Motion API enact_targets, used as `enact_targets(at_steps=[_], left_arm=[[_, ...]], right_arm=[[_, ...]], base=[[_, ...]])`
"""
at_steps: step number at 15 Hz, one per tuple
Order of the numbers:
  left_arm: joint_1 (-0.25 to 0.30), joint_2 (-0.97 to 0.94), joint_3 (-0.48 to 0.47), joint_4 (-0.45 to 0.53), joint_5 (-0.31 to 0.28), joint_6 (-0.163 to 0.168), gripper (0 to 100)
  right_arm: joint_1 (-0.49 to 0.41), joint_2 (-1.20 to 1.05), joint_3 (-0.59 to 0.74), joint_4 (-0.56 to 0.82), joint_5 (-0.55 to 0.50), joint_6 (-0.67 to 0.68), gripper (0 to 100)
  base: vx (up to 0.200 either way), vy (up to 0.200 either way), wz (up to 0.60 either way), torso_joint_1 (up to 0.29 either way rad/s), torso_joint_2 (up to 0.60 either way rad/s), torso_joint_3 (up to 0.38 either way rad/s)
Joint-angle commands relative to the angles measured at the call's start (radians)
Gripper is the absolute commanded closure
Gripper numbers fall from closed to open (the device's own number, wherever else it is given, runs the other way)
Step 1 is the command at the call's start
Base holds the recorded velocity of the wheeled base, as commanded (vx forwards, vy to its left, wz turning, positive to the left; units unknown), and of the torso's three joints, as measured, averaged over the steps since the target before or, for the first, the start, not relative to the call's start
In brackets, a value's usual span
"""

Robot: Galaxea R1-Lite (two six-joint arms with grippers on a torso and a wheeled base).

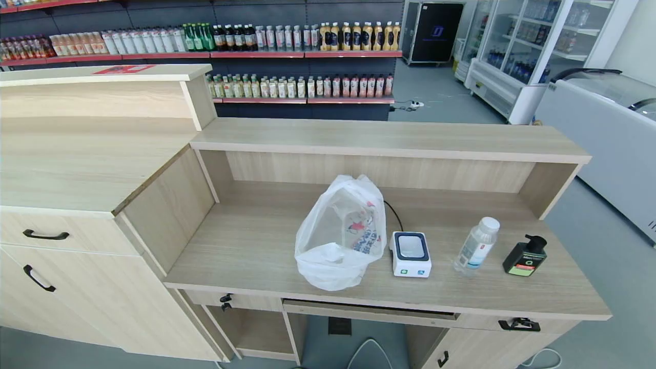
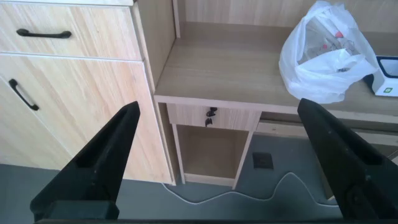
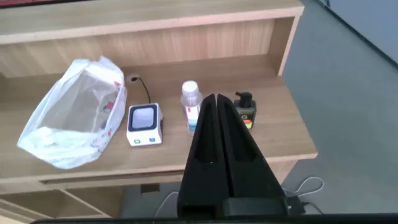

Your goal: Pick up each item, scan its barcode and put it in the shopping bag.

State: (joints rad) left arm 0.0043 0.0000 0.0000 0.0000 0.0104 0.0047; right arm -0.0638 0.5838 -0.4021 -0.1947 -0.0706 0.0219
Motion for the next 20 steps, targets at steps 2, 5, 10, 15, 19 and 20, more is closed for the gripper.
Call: enact_targets(at_steps=[2, 5, 10, 15, 19, 20], left_arm=[[0.000, 0.000, 0.000, 0.000, 0.000, 0.000, 0], [0.000, 0.000, 0.000, 0.000, 0.000, 0.000, 0], [0.000, 0.000, 0.000, 0.000, 0.000, 0.000, 0], [0.000, 0.000, 0.000, 0.000, 0.000, 0.000, 0], [0.000, 0.000, 0.000, 0.000, 0.000, 0.000, 0], [0.000, 0.000, 0.000, 0.000, 0.000, 0.000, 0]], right_arm=[[-0.183, 0.645, -0.158, -0.377, 0.080, -0.082, 100], [-0.252, 0.795, -0.133, -0.479, 0.224, -0.142, 0], [-0.356, 1.058, 0.028, -0.756, 0.298, -0.240, 0], [-0.403, 1.297, 0.069, -0.988, 0.324, -0.370, 0], [-0.363, 1.406, 0.029, -1.008, 0.405, -0.379, 0], [-0.346, 1.429, 0.008, -1.008, 0.407, -0.381, 0]], base=[[0.000, 0.000, 0.00, 0.000, 0.00, 0.000], [0.000, 0.000, 0.00, 0.000, 0.00, 0.000], [0.000, 0.000, 0.00, 0.000, 0.00, 0.000], [0.000, 0.000, 0.00, 0.000, 0.00, 0.000], [0.000, 0.000, 0.00, 0.000, 0.00, 0.000], [0.000, 0.000, 0.00, 0.000, 0.00, 0.000]])
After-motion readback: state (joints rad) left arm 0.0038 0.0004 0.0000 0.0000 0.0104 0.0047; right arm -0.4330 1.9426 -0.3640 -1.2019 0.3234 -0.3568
